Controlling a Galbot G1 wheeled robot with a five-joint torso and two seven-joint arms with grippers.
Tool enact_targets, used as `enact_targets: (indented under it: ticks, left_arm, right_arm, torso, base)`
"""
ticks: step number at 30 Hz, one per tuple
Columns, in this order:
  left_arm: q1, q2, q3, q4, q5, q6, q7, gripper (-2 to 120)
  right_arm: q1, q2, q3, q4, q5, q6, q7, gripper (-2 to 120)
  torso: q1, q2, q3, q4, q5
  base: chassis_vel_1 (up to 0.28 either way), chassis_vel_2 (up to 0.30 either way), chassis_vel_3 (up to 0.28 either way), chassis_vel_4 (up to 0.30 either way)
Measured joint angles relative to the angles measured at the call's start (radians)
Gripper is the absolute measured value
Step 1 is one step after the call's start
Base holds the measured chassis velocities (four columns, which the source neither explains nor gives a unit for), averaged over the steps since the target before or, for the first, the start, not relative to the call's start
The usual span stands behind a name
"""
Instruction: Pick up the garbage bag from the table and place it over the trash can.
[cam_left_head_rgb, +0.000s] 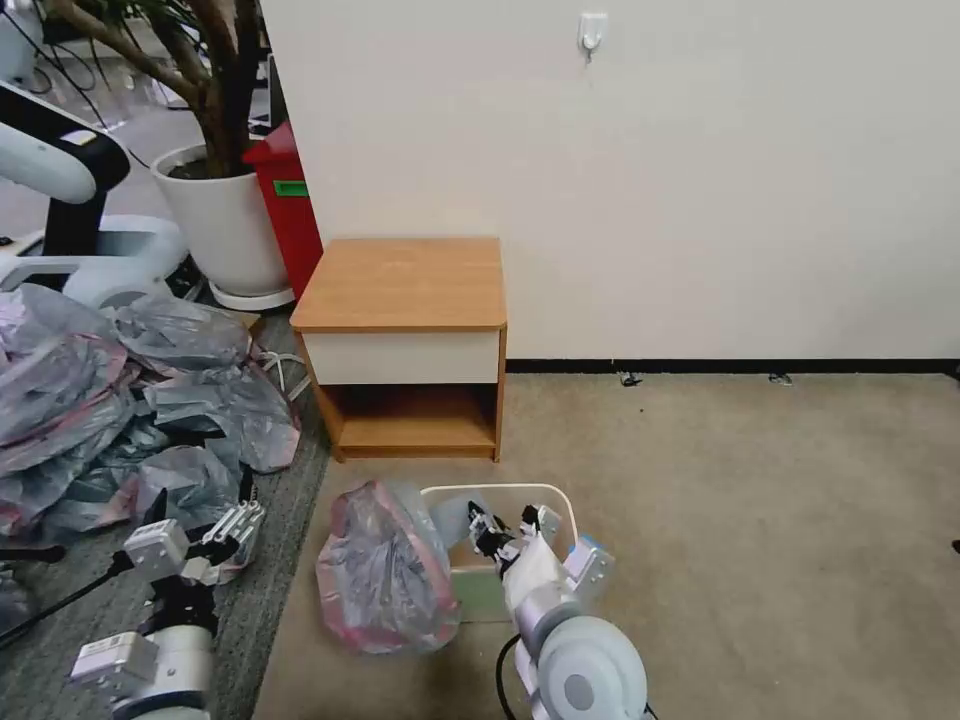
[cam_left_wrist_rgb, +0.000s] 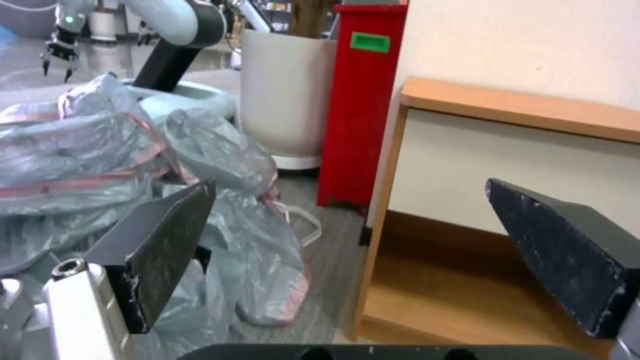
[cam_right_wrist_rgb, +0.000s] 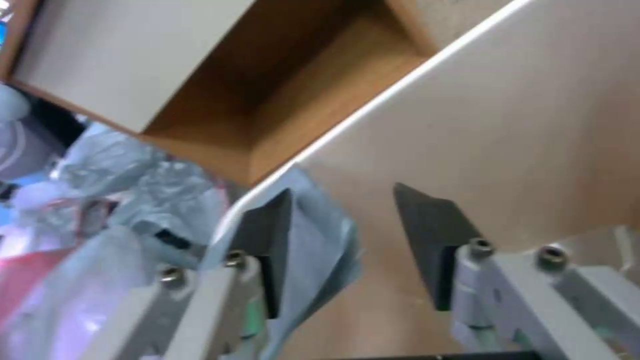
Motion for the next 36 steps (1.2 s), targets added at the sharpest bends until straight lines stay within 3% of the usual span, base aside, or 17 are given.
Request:
enact_targets:
  ticks: [2, 8, 14, 22, 26, 31, 32, 34, 36]
  left_arm:
    - [-0.001, -0.001, 0.007, 0.002, 0.000, 0.000, 0.000, 100]
    - [-0.001, 0.001, 0.008, 0.002, 0.001, 0.001, 0.001, 100]
    - [0.009, 0.006, 0.010, -0.014, 0.001, 0.003, 0.002, 100]
    - [0.028, 0.006, 0.036, -0.033, 0.030, 0.004, 0.011, 100]
    - [0.050, 0.012, 0.046, -0.070, 0.039, 0.014, 0.044, 100]
    - [0.102, 0.074, 0.070, -0.141, -0.015, 0.114, 0.162, 100]
    - [0.102, 0.074, 0.070, -0.141, -0.015, 0.114, 0.162, 100]
    - [0.108, 0.111, 0.077, -0.163, -0.050, 0.223, 0.222, 100]
    - [0.098, 0.144, 0.087, -0.174, -0.107, 0.344, 0.239, 100]
  right_arm:
    - [0.010, -0.008, 0.008, -0.027, -0.016, 0.009, 0.000, 58]
    - [0.022, -0.014, 0.015, -0.046, -0.026, 0.011, 0.001, 75]
    - [0.023, -0.039, 0.033, -0.008, -0.086, 0.015, -0.007, 100]
    - [0.019, -0.074, 0.081, 0.059, -0.164, 0.032, -0.044, 111]
    - [0.017, -0.079, 0.115, 0.081, -0.175, 0.042, -0.048, 114]
    - [0.007, -0.093, 0.149, 0.125, -0.180, 0.051, -0.055, 112]
    - [0.007, -0.093, 0.149, 0.125, -0.180, 0.051, -0.055, 112]
    - [0.001, -0.097, 0.161, 0.142, -0.180, 0.052, -0.057, 109]
    - [-0.005, -0.100, 0.171, 0.154, -0.180, 0.052, -0.057, 106]
  torso:
    - [0.000, 0.000, 0.000, 0.0000, 0.0000]
    - [0.000, 0.000, 0.000, 0.0000, 0.0000]
    - [0.000, 0.000, 0.000, 0.0000, 0.0000]
    - [0.000, 0.000, 0.000, 0.0000, -0.0001]
    - [0.000, 0.000, 0.000, 0.0000, 0.0000]
    - [0.000, 0.000, 0.000, 0.0001, 0.0000]
    - [0.000, 0.000, 0.000, 0.0001, 0.0000]
    - [0.000, 0.000, 0.000, 0.0000, 0.0000]
    - [0.000, 0.000, 0.000, 0.0001, 0.0000]
  base:
    - [0.000, 0.000, 0.000, 0.000]
    - [0.000, 0.000, 0.000, 0.000]
    - [0.000, 0.000, 0.000, 0.000]
    - [0.000, 0.000, 0.000, 0.000]
    - [0.000, 0.000, 0.000, 0.000]
    - [0.000, 0.000, 0.000, 0.000]
    - [0.000, 0.000, 0.000, 0.000]
    - [0.000, 0.000, 0.000, 0.000]
    - [0.000, 0.000, 0.000, 0.000]
